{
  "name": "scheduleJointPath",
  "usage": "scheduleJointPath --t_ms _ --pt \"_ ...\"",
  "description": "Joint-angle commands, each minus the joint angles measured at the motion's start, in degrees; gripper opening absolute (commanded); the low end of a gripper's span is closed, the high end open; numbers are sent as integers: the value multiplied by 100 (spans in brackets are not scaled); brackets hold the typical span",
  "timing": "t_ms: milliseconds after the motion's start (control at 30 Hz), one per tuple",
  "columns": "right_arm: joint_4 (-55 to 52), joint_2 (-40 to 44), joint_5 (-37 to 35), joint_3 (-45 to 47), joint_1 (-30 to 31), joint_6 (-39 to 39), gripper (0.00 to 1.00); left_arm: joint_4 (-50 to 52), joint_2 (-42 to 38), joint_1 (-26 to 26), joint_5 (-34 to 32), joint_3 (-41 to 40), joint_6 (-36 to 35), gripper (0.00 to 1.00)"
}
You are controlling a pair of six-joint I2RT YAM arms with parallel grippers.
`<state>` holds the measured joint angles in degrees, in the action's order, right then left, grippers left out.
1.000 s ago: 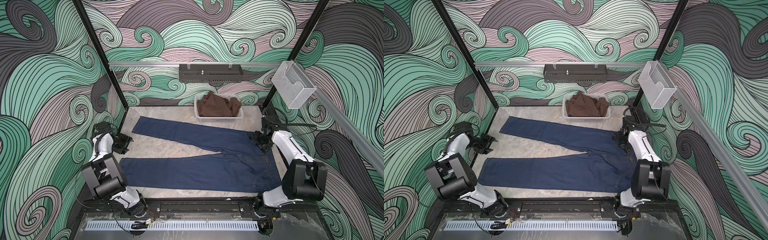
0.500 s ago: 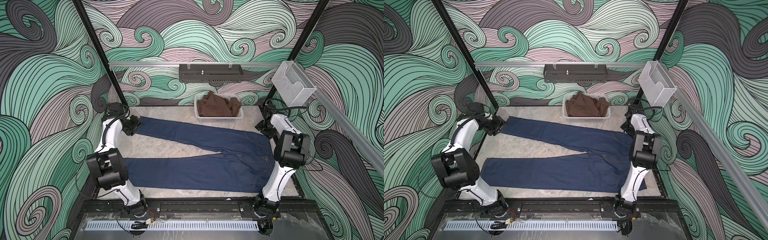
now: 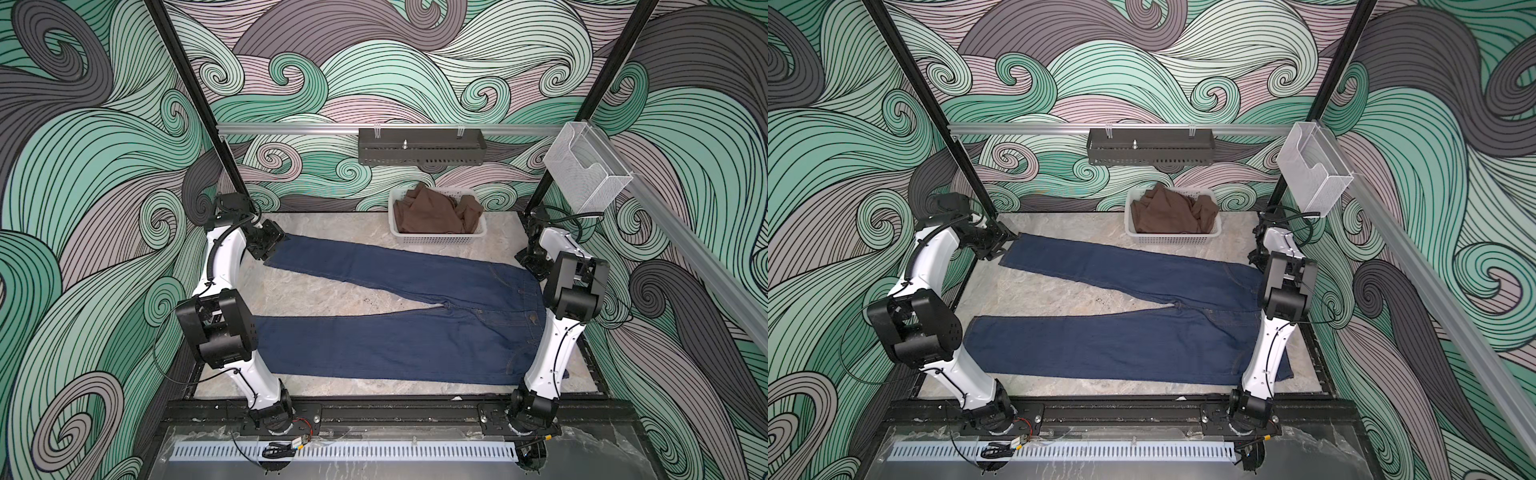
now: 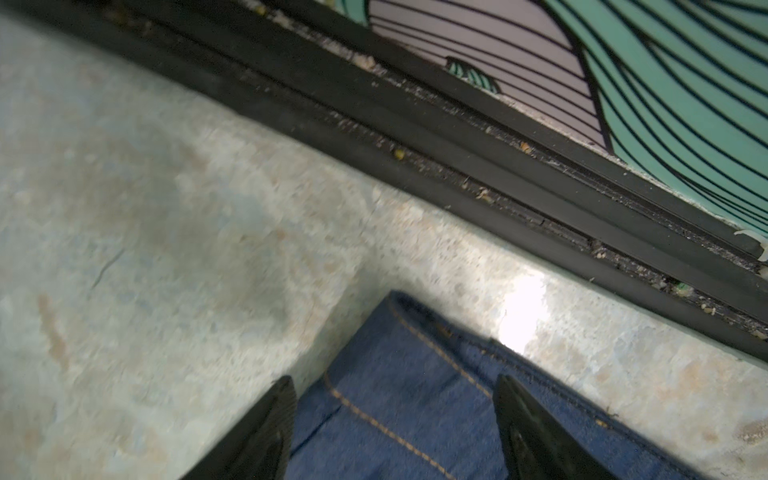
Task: Fold and stack the trousers
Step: Pick up the trousers from the center of the table.
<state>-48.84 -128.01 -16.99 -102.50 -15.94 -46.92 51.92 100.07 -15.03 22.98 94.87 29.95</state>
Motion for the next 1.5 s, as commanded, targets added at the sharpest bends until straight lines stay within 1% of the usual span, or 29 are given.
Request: scheduleJointPath --t_ms 0,167,433,567,600,667,800,867,900,1033,1100,1267,1467 --pt "-179 -170 -85 -173 -142 -295 75 211 124 73 -91 214 -69 59" --pt "-204 -428 16 -476 -181 -470 74 213 116 131 -118 282 -66 59" --pt "-588 -985 100 -1324 -162 -622 73 193 132 145 -189 321 -71 59" --pt "-806 -1155 157 -1610 -146 -616 68 187 160 140 -219 319 -52 59" --pt "-846 -1150 165 -1603 -141 -595 66 185 164 145 -232 321 -51 59" --pt "-845 -1075 153 -1483 -115 -562 59 180 163 142 -245 322 -42 59" --pt "-838 -874 234 -1166 -76 -570 39 178 148 141 -293 347 -24 59" --pt "-839 -791 253 -1043 -45 -580 32 202 129 140 -333 383 -31 59" --pt "-839 -751 295 -988 -37 -581 27 213 118 141 -362 403 -40 59" --pt "-842 -616 437 -904 -6 -541 7 213 73 123 -465 440 -97 59" --pt "-838 -513 489 -881 -6 -483 0 214 73 114 -479 462 -104 60" --pt "-755 28 645 -639 28 -288 0 136 169 89 -472 506 -78 60" --pt "-277 1309 768 433 170 -36 0 46 515 88 -388 721 60 59"
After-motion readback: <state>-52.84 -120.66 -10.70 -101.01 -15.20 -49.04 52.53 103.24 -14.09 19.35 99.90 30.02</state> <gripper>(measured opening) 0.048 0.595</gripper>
